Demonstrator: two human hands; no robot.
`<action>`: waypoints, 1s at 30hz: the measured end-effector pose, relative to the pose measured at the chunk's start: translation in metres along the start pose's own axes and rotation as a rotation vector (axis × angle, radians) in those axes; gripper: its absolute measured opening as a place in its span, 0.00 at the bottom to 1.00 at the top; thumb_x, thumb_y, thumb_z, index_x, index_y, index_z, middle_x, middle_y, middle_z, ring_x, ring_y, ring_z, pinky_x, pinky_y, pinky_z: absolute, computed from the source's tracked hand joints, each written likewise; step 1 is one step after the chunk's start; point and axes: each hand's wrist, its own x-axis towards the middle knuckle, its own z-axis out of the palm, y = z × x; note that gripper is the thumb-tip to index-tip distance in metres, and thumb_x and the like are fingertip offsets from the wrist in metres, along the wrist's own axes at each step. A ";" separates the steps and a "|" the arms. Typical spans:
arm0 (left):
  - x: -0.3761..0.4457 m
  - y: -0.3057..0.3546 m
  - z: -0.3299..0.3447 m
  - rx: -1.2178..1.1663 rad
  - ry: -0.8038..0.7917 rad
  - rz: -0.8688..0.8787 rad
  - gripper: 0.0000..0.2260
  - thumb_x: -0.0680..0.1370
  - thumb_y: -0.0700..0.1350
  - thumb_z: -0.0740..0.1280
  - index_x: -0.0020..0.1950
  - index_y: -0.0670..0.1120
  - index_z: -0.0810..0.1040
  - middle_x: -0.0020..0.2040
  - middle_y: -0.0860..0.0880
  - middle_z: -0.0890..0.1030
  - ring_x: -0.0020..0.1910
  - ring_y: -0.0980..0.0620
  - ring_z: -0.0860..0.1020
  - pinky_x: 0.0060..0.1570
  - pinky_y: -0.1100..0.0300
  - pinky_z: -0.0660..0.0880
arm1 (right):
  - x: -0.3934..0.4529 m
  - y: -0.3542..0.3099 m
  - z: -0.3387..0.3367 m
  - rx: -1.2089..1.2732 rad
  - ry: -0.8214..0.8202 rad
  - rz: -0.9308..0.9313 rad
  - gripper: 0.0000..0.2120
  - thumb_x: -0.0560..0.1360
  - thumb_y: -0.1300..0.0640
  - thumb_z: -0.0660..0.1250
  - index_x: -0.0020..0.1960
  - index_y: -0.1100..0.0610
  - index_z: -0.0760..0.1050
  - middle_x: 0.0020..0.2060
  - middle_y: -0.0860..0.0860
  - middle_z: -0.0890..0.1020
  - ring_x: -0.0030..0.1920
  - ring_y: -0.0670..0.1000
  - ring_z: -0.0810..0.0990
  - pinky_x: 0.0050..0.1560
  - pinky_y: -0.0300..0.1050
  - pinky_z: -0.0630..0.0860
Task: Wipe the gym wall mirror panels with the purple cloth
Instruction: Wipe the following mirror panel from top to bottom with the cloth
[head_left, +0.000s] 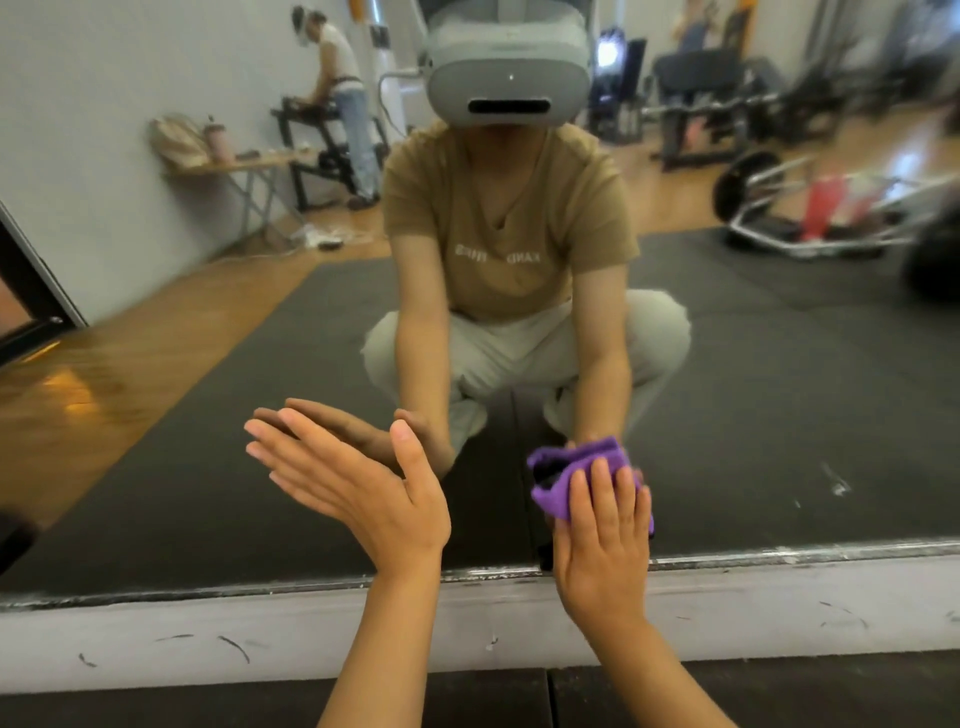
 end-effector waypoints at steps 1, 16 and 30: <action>0.000 0.001 0.000 -0.004 0.002 -0.004 0.37 0.84 0.60 0.50 0.79 0.31 0.48 0.79 0.28 0.47 0.79 0.30 0.44 0.77 0.37 0.42 | -0.025 0.007 0.000 -0.029 -0.075 -0.021 0.26 0.87 0.53 0.46 0.83 0.55 0.45 0.83 0.51 0.46 0.82 0.54 0.45 0.81 0.53 0.43; -0.002 0.003 0.002 0.032 0.003 0.036 0.34 0.85 0.58 0.46 0.79 0.31 0.47 0.79 0.28 0.48 0.78 0.28 0.45 0.77 0.36 0.43 | 0.085 0.001 -0.039 -0.002 0.034 0.117 0.29 0.86 0.52 0.51 0.83 0.53 0.43 0.82 0.51 0.43 0.82 0.53 0.44 0.81 0.53 0.43; -0.001 0.006 0.007 0.029 0.038 0.006 0.34 0.85 0.57 0.46 0.79 0.30 0.48 0.79 0.27 0.49 0.78 0.28 0.46 0.77 0.37 0.43 | -0.040 0.041 -0.018 -0.064 -0.087 0.147 0.27 0.87 0.49 0.45 0.83 0.56 0.43 0.83 0.53 0.44 0.82 0.54 0.44 0.81 0.52 0.41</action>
